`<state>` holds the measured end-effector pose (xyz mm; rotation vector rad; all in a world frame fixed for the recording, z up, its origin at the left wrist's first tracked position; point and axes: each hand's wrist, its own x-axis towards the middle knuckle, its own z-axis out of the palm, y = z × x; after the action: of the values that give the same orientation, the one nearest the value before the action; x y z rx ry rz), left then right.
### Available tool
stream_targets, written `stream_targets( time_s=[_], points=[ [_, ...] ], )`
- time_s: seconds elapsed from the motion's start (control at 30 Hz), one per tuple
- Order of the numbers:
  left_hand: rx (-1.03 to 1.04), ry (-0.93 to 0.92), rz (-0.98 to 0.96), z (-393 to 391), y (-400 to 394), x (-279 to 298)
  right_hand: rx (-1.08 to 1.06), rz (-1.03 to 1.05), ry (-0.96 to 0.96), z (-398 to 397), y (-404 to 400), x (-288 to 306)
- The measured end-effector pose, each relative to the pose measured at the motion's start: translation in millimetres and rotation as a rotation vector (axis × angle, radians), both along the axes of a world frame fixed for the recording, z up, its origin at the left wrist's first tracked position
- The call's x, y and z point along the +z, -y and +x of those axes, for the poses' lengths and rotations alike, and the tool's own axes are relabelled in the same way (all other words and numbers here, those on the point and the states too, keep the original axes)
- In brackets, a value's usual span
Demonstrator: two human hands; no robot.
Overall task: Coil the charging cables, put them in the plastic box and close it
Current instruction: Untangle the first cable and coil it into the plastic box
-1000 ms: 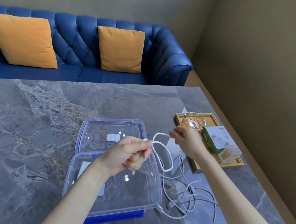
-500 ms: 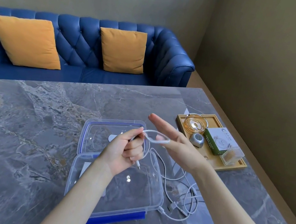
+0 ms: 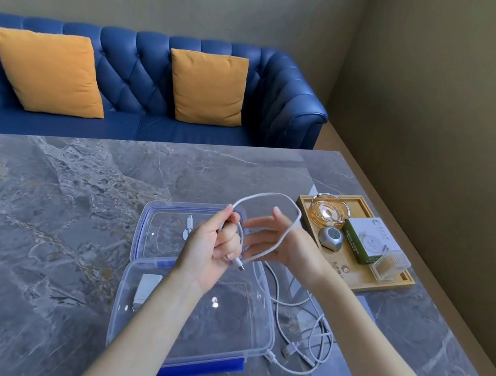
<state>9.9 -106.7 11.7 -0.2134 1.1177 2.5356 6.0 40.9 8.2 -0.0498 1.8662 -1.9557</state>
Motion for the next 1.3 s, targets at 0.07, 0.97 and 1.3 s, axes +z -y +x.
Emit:
stream_targets(
  time_s=[0.07,0.97,1.3],
  points=[
    [0.008,0.000,0.007,0,2,-1,0.005,-0.050,0.026,1,-4,-1],
    [-0.256,0.007,0.014,-4,24,38,-0.576,0.281,-0.098,-16,8,-17],
    [-0.434,-0.078,0.212,3,19,37,-0.577,0.435,-0.226,-24,-4,-33]
  ],
)
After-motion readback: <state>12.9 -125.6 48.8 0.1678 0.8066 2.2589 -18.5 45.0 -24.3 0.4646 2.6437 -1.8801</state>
